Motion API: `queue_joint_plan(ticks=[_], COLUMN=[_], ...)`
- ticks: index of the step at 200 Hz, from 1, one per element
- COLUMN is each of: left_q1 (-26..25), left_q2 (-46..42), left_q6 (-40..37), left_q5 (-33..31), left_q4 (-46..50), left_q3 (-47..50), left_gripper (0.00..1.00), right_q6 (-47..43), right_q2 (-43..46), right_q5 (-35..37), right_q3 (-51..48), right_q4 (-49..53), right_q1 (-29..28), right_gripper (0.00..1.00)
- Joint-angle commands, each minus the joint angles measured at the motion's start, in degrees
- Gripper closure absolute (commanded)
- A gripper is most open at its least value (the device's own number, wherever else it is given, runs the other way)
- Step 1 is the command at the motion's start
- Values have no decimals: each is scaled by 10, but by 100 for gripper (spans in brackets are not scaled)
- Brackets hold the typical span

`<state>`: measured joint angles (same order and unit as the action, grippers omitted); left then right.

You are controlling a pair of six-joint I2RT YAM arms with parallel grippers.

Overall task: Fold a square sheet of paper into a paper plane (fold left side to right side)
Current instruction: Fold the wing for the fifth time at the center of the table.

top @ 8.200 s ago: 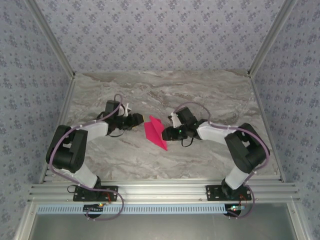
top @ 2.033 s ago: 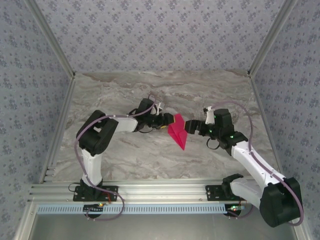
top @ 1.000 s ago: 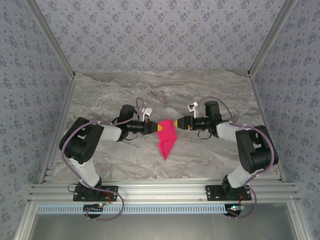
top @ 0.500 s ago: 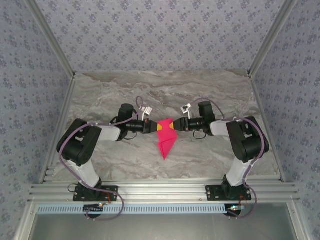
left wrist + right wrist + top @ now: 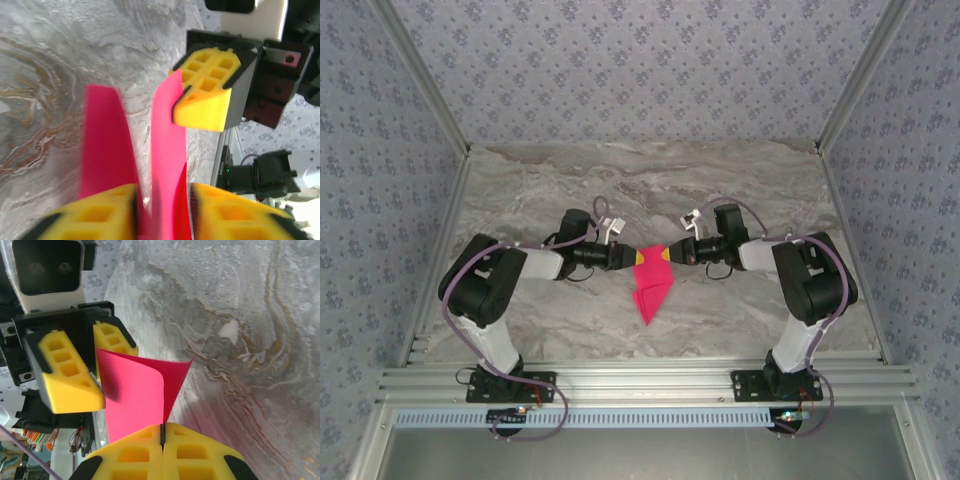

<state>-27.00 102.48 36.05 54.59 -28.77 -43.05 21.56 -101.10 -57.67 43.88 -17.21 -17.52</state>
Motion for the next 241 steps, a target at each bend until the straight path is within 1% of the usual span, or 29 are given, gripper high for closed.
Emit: queue_joint_plan(ticks=[1, 13, 18, 33, 45, 63, 82, 107, 129, 166, 175, 199, 215, 241], left_q1=[11, 14, 14, 12, 0, -49, -119, -202, -245, -288, -299, -331, -344, -358], left_q2=[-34, -72, -94, -162, -212, -263, -287, -288, -274, -234, -221, -188, -170, -137], left_q6=[-38, -51, -64, -95, -122, -160, -172, -169, -152, -149, -152, -157, -153, -151], left_q5=[-44, -101, -131, -199, -249, -321, -367, -430, -470, -516, -530, -594, -631, -661], left_q4=[65, 101, 125, 185, 236, 301, 340, 366, 362, 362, 372, 402, 413, 419], left_q3=[-12, -5, -3, 3, 3, -1, 0, 4, 9, -8, -19, -46, -56, -71], left_gripper=[51, 40, 38, 35, 35, 35, 36, 37, 36, 35, 35, 34, 33, 33], right_q6=[-2, 10, 18, 38, 56, 77, 106, 124, 125, 140, 159, 170, 173, 175], right_q2=[26, 37, 41, 57, 65, 57, 44, 34, 28, 14, 11, 5, 0, -9], right_q5=[38, 62, 71, 101, 127, 156, 168, 185, 210, 223, 226, 233, 236, 239], right_q3=[6, 10, 12, 17, 26, 53, 79, 114, 145, 165, 168, 177, 183, 191], right_q4=[52, 76, 87, 111, 133, 181, 209, 241, 283, 303, 305, 308, 314, 317], right_q1=[-1, -2, -3, -8, -13, -22, -28, -40, -54, -64, -66, -71, -73, -78], right_gripper=[100, 100, 100, 100, 100, 100, 100, 100, 100, 100, 100, 100, 100, 100])
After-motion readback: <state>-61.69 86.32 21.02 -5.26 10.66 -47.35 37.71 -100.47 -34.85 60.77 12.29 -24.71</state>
